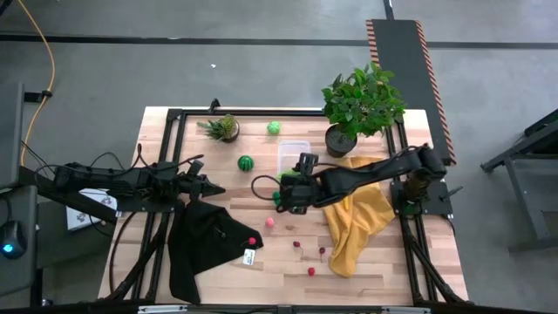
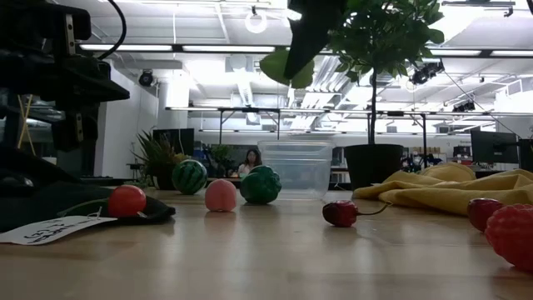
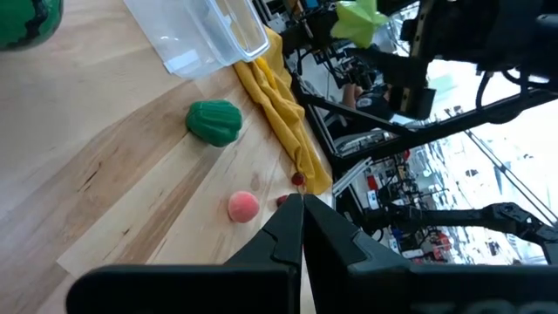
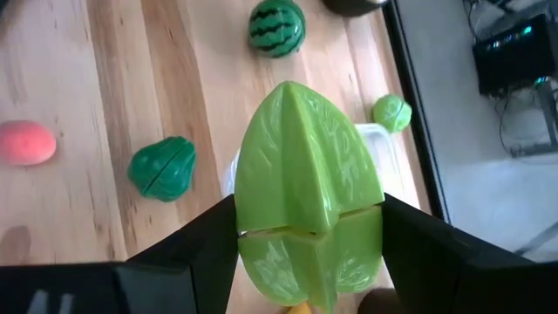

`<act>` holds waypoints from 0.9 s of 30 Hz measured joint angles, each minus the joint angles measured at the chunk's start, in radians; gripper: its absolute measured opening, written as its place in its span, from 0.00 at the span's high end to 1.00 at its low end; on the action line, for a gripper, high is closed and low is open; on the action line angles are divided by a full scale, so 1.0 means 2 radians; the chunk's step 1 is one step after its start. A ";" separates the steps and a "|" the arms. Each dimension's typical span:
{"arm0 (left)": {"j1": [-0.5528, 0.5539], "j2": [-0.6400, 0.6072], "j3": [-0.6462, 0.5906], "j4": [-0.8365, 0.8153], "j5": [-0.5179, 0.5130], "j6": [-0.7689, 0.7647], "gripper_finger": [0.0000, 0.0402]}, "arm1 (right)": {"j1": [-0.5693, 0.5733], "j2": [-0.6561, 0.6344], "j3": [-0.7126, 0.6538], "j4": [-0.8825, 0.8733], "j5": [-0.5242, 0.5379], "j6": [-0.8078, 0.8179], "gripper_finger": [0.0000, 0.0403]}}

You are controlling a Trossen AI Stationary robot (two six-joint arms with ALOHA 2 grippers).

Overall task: Pick and placing Produce into tupperware
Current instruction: Put the starfruit into the transparent bin

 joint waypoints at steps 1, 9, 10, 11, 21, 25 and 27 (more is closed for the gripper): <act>0.000 0.000 0.000 0.000 0.000 0.000 1.00 | -0.001 0.001 0.000 -0.002 -0.001 0.009 0.44; 0.000 0.000 0.000 0.000 0.000 0.000 1.00 | -0.003 0.004 0.000 -0.023 0.029 0.075 0.44; 0.000 0.000 0.000 0.000 0.000 0.000 1.00 | -0.003 0.004 0.000 -0.032 0.032 0.084 0.44; 0.000 0.000 0.000 0.000 0.000 0.000 1.00 | -0.003 0.004 0.000 -0.040 0.034 0.094 0.44; 0.000 0.000 0.000 0.000 0.000 0.000 1.00 | -0.007 0.023 0.000 -0.093 0.046 0.176 0.44; 0.000 0.000 0.000 0.000 0.000 0.000 1.00 | -0.009 0.041 0.000 -0.096 0.053 0.201 0.44; 0.000 0.000 0.000 0.000 0.000 0.000 1.00 | -0.010 0.048 0.000 -0.098 0.059 0.213 0.44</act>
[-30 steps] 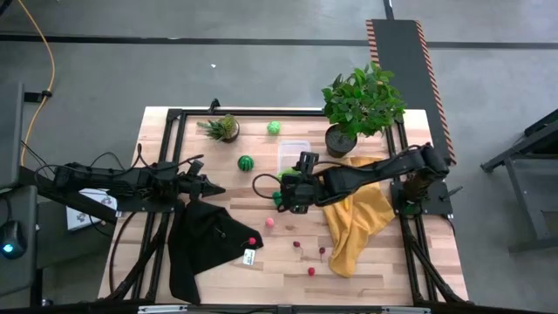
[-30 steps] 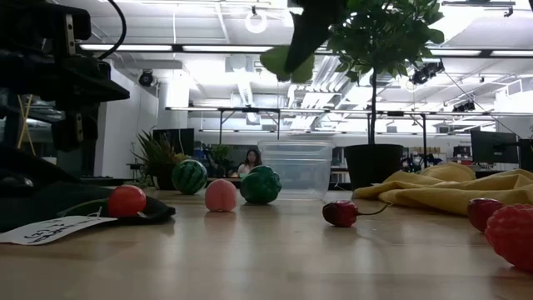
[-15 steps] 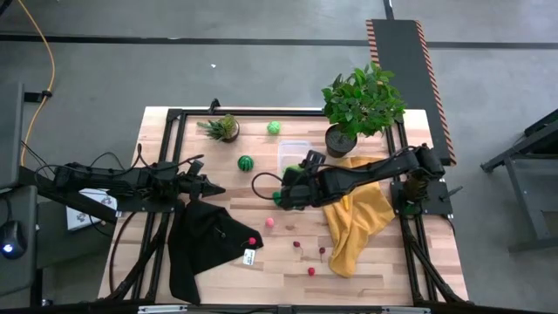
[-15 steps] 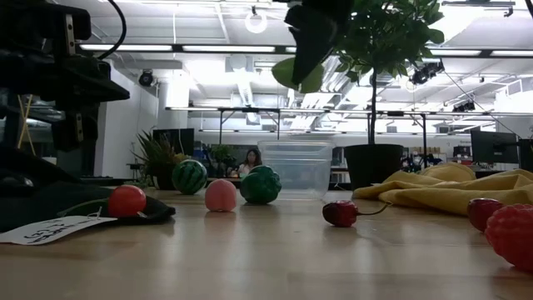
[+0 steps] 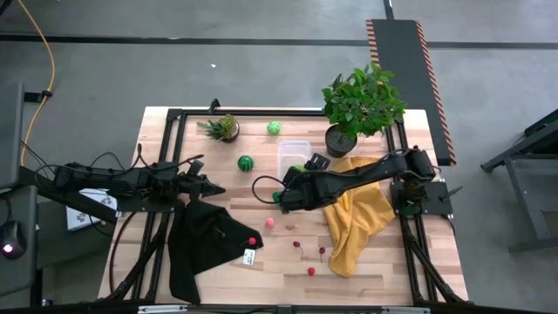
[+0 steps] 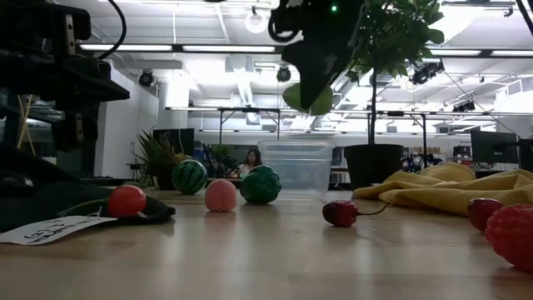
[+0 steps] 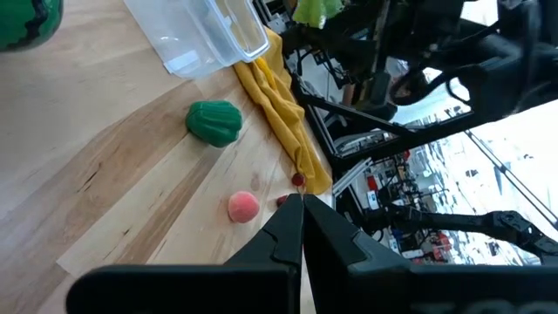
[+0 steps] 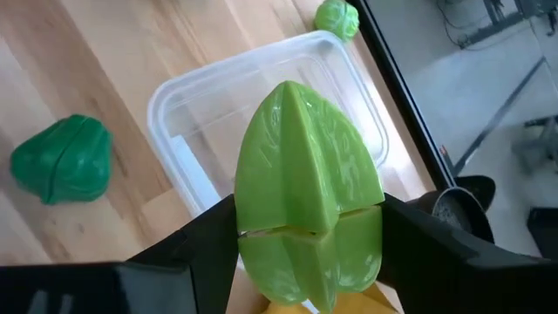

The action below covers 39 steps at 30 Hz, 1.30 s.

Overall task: Pick and placing Produce into tupperware
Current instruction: Put the starfruit into the transparent bin

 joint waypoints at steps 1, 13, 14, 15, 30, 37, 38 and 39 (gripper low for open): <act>0.000 0.000 0.000 0.000 0.000 0.000 1.00 | -0.002 0.003 0.000 0.000 0.003 0.007 0.44; 0.000 0.000 0.000 0.000 0.000 0.000 1.00 | -0.023 0.033 0.000 0.002 0.007 0.066 0.44; 0.000 0.000 0.000 0.000 0.000 0.000 1.00 | -0.025 0.033 0.000 0.002 0.007 0.069 0.44; 0.000 0.000 0.000 0.000 0.000 0.000 1.00 | -0.028 0.034 0.000 0.003 0.007 0.071 0.44; 0.000 0.000 0.000 0.000 0.000 0.000 1.00 | -0.058 0.036 0.000 0.058 0.011 0.070 0.44; 0.000 0.000 0.000 0.000 0.000 0.000 1.00 | -0.067 0.037 0.000 0.063 0.008 0.087 0.44; 0.000 0.000 0.000 0.000 0.000 0.000 1.00 | -0.068 0.039 0.000 0.064 0.008 0.092 0.44; 0.000 0.000 0.000 0.000 0.000 0.000 1.00 | -0.070 0.041 0.000 0.065 0.007 0.095 0.44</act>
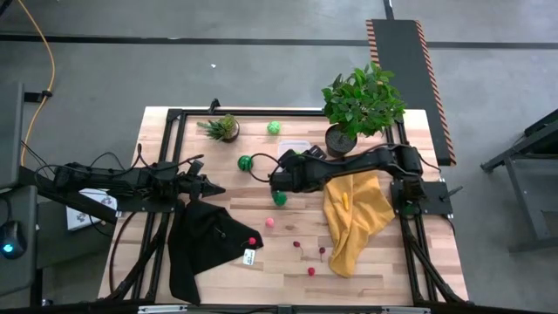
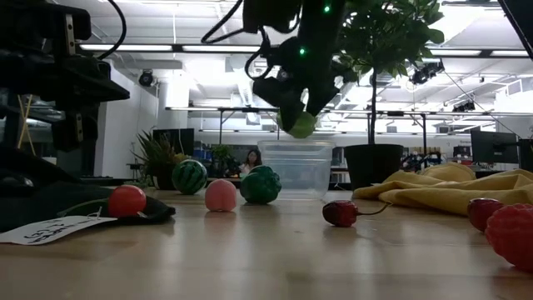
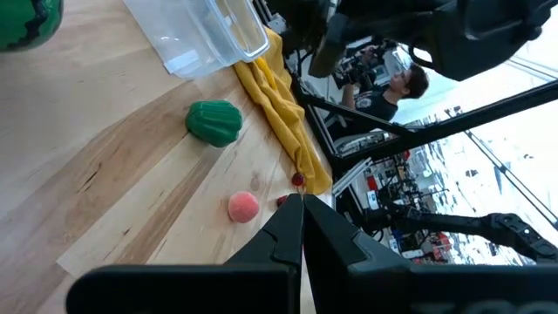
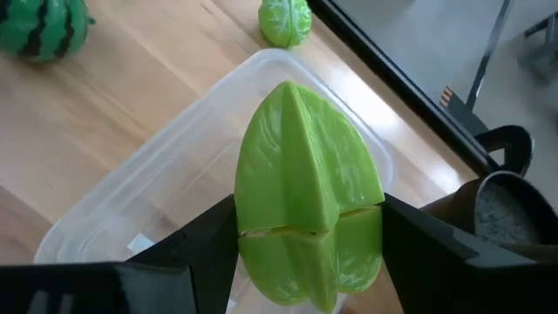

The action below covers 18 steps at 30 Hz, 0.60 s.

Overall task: Pick and placing Produce into tupperware
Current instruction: Put the starfruit into the transparent bin

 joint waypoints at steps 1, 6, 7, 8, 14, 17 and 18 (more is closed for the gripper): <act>0.000 0.000 0.000 0.000 0.000 0.000 1.00 | -0.001 0.002 0.000 0.000 -0.004 0.001 0.44; 0.000 0.000 0.000 0.000 0.000 0.000 1.00 | -0.004 0.011 0.000 0.017 -0.012 0.000 0.44; 0.000 0.000 0.000 0.000 0.000 0.000 1.00 | -0.005 0.013 0.000 0.020 -0.012 0.002 0.44; 0.000 0.000 0.000 0.000 0.000 0.000 1.00 | -0.006 0.015 0.000 0.020 -0.013 0.002 0.44; 0.000 0.000 0.000 0.000 0.000 0.000 1.00 | -0.017 0.026 0.000 0.040 -0.027 0.003 0.44; 0.000 0.000 0.000 0.000 0.000 0.000 1.00 | -0.021 0.028 0.000 0.042 -0.031 0.003 0.44; 0.000 0.000 0.000 0.000 0.000 0.000 1.00 | -0.022 0.028 0.000 0.043 -0.031 0.003 0.44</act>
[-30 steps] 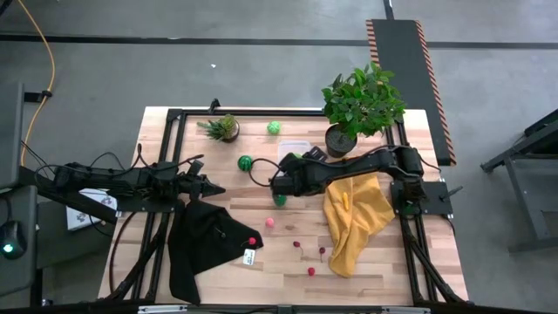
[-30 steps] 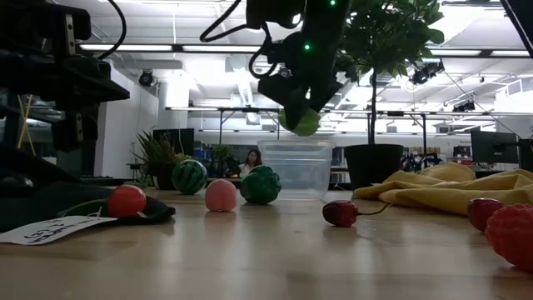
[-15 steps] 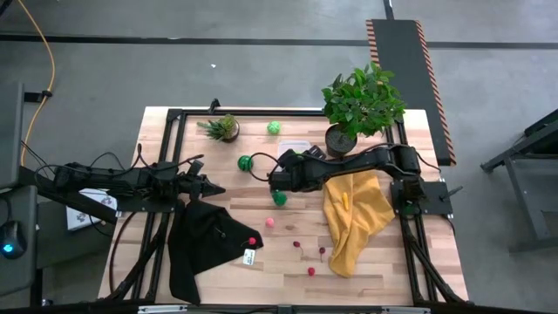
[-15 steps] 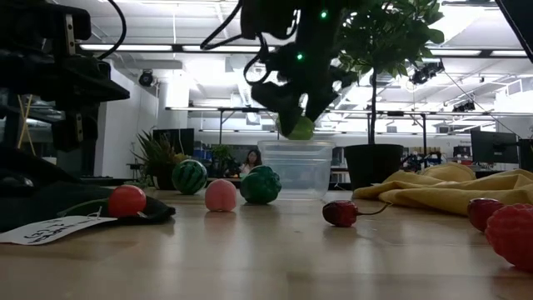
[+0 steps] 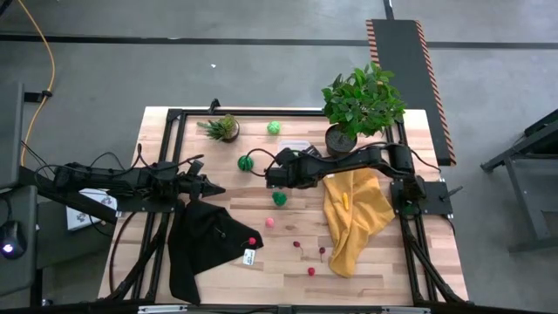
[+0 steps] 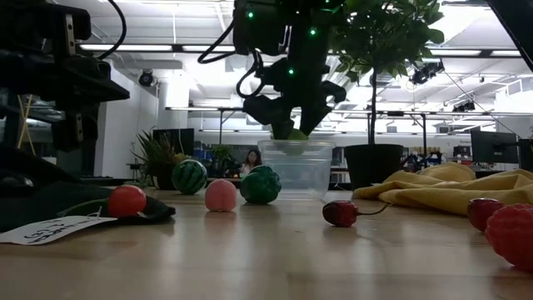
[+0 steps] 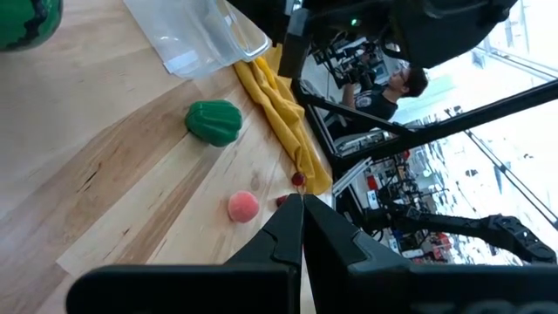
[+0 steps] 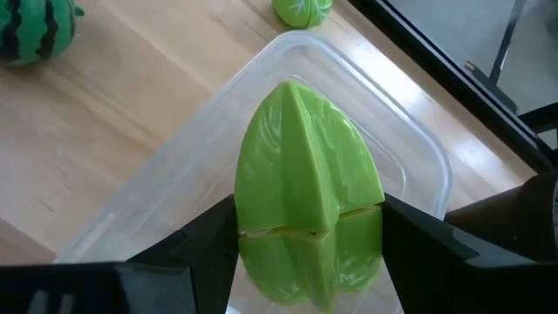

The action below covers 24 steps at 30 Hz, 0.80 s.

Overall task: Pick and placing Produce into tupperware
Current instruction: Put the starfruit into the transparent bin

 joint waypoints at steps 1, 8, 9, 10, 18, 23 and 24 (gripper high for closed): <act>0.000 0.000 0.000 0.000 0.000 0.000 1.00 | 0.000 0.000 0.000 0.000 0.001 0.002 0.44; 0.000 0.000 0.000 0.000 0.000 0.000 1.00 | -0.008 0.000 0.000 -0.001 -0.004 0.007 0.44; 0.000 0.000 0.000 0.000 0.000 0.000 1.00 | -0.009 0.000 0.000 -0.001 -0.004 0.007 0.44; 0.000 0.000 0.000 0.000 0.000 0.000 1.00 | -0.010 0.000 0.000 -0.001 -0.004 0.007 0.44; 0.000 0.000 0.000 0.000 0.000 0.000 1.00 | -0.012 0.000 0.000 -0.001 -0.007 0.008 0.44; 0.000 0.000 0.000 0.000 0.000 0.000 1.00 | -0.012 0.000 0.000 -0.001 -0.008 0.008 0.44; 0.000 0.000 0.000 0.000 0.000 0.000 1.00 | -0.012 0.000 0.000 -0.001 -0.008 0.008 0.44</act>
